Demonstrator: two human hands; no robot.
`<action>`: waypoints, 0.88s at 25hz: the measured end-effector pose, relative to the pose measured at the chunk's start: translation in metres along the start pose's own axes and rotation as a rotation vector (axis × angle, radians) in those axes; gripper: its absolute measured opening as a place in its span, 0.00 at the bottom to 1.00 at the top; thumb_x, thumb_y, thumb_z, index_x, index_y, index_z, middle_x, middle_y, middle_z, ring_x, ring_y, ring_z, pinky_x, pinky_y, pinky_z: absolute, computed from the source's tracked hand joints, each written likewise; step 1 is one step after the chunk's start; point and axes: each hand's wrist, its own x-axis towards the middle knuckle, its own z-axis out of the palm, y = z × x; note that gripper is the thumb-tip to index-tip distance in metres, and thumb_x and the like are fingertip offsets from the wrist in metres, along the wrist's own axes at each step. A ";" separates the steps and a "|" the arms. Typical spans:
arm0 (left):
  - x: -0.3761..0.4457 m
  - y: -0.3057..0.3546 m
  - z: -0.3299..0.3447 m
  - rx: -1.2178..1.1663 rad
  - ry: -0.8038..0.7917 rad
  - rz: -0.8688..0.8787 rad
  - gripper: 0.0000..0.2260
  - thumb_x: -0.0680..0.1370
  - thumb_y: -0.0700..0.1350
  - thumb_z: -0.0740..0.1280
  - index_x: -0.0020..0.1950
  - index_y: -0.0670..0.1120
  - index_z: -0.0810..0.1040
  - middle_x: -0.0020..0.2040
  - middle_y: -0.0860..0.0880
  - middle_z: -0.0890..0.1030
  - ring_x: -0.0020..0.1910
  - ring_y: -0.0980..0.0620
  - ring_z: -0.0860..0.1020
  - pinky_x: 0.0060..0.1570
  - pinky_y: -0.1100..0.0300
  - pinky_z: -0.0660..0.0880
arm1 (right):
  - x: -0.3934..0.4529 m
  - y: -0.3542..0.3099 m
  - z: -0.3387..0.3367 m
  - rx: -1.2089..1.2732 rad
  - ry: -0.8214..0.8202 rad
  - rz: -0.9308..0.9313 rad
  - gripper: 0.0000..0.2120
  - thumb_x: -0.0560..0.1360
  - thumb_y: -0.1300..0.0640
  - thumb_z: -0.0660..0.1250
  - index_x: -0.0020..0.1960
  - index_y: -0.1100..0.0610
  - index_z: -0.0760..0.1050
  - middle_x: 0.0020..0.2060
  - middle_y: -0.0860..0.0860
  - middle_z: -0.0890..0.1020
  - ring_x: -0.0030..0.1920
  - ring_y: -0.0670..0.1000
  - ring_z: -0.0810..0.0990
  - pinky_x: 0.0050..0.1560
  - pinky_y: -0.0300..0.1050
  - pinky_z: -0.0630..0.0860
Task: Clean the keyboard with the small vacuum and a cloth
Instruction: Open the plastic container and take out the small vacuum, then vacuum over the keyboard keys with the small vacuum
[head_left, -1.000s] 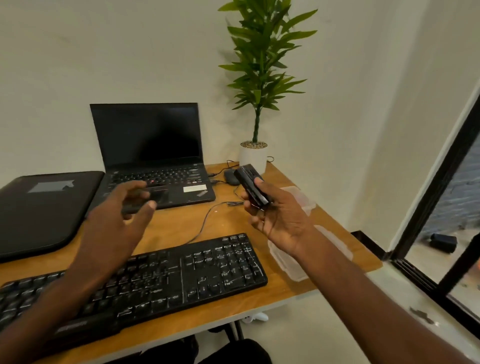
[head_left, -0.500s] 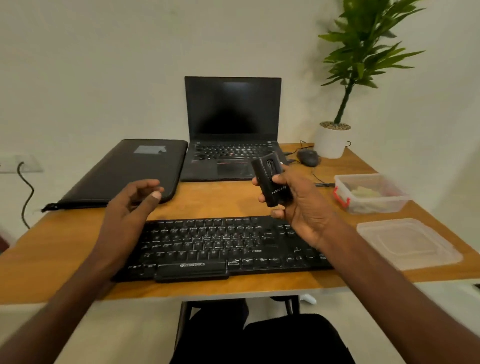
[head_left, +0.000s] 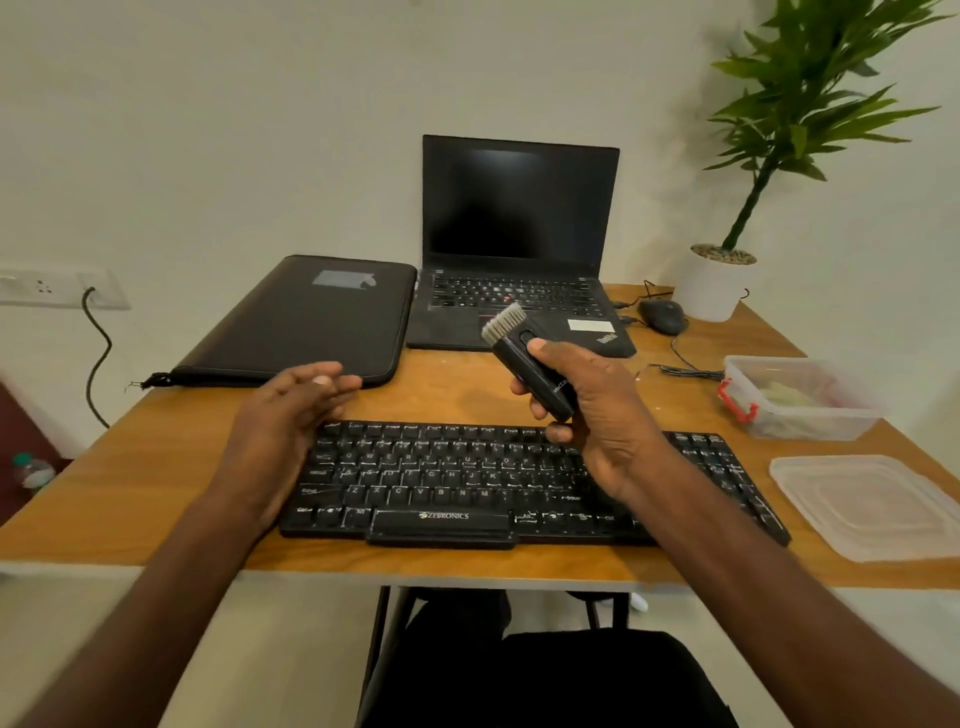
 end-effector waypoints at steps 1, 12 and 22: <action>-0.001 0.000 0.004 0.071 0.001 0.022 0.12 0.85 0.39 0.64 0.67 0.39 0.79 0.60 0.40 0.86 0.64 0.44 0.84 0.69 0.49 0.75 | 0.001 0.000 0.005 -0.002 0.024 0.009 0.18 0.77 0.47 0.73 0.60 0.59 0.82 0.44 0.60 0.86 0.33 0.49 0.75 0.25 0.39 0.66; -0.023 0.015 -0.002 0.264 0.039 0.001 0.17 0.82 0.52 0.71 0.68 0.46 0.78 0.58 0.44 0.86 0.61 0.42 0.84 0.57 0.52 0.82 | -0.004 0.015 0.056 -0.394 0.065 -0.141 0.24 0.71 0.58 0.80 0.62 0.50 0.74 0.53 0.50 0.84 0.44 0.50 0.86 0.37 0.41 0.79; -0.032 0.009 -0.033 0.703 -0.404 -0.007 0.73 0.53 0.64 0.87 0.85 0.62 0.42 0.84 0.55 0.63 0.80 0.53 0.66 0.79 0.47 0.68 | 0.014 0.027 0.116 -0.378 -0.021 -0.291 0.20 0.82 0.60 0.67 0.70 0.45 0.70 0.55 0.37 0.75 0.59 0.48 0.80 0.54 0.53 0.85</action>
